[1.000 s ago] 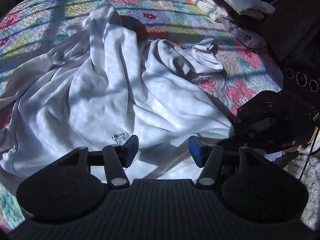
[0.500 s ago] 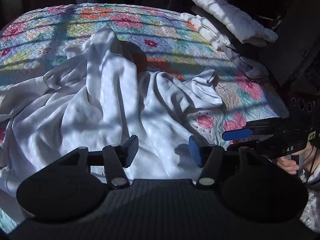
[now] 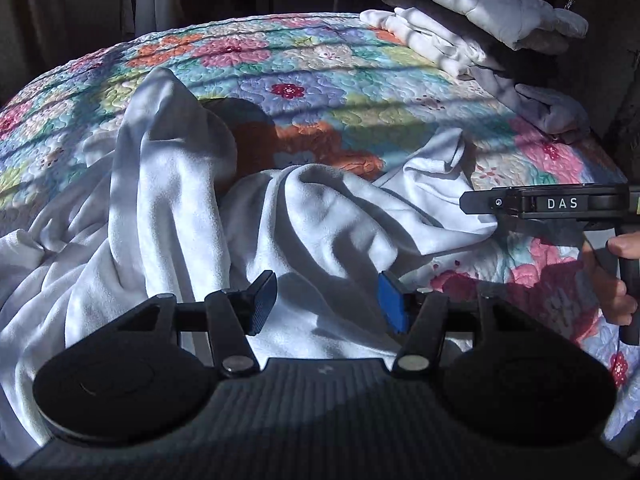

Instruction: Fold clothes

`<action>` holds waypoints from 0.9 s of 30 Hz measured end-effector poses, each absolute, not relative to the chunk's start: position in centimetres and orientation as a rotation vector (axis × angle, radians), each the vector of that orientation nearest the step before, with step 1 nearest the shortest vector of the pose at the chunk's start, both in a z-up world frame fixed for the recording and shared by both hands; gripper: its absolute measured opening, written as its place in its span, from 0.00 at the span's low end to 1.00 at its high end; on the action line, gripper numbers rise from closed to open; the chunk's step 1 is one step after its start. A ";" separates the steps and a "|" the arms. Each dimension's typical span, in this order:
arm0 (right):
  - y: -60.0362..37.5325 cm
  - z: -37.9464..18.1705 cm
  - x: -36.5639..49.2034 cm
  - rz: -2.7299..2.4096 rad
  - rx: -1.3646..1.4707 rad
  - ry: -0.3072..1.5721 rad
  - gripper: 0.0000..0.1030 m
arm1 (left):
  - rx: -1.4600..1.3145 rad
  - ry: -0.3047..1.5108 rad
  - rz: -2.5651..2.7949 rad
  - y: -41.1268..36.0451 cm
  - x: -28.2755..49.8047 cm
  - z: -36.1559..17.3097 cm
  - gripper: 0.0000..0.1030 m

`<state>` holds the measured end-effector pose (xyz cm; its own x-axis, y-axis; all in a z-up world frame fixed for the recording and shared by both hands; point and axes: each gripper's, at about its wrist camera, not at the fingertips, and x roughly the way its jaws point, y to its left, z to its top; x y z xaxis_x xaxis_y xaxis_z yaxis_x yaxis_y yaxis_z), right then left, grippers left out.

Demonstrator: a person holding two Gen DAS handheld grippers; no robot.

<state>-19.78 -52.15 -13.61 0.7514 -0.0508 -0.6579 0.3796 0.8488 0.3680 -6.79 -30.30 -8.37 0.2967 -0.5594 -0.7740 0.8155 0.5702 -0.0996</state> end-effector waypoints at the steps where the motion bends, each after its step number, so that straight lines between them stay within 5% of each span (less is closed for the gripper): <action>1: -52.2 -14.0 -19.3 -0.254 0.509 0.699 0.67 | 0.343 0.885 -0.955 -30.4 -6.6 -8.5 0.62; 4: -51.8 -15.2 -18.0 -0.240 0.441 0.706 0.64 | 0.334 0.922 -0.963 -30.9 -6.1 -9.2 0.68; 5: -51.4 -15.3 -17.6 -0.230 0.388 0.706 0.33 | 0.340 0.903 -0.943 -30.9 -6.1 -9.4 0.67; 6: -51.0 -15.3 -17.2 -0.220 0.335 0.705 0.13 | 0.350 0.873 -0.916 -31.0 -6.1 -9.6 0.64; 7: -50.6 -15.0 -17.1 -0.212 0.275 0.700 0.10 | 0.360 0.867 -0.910 -31.0 -6.0 -9.7 0.60; 10: -50.5 -11.7 -18.7 -0.237 0.136 0.613 0.09 | 0.374 0.878 -0.917 -31.0 -5.7 -9.7 0.41; 14: -52.0 -8.2 -21.9 -0.362 0.003 0.554 0.09 | 0.316 0.927 -0.973 -30.6 -5.9 -9.1 0.42; 18: -53.7 -4.8 -25.3 -0.499 -0.132 0.501 0.08 | 0.292 0.997 -1.042 -30.7 -7.0 -9.3 0.53; 27: -60.1 -7.2 -27.1 -0.710 -0.145 0.575 0.07 | 0.263 1.139 -1.040 -28.9 -8.0 -11.2 0.59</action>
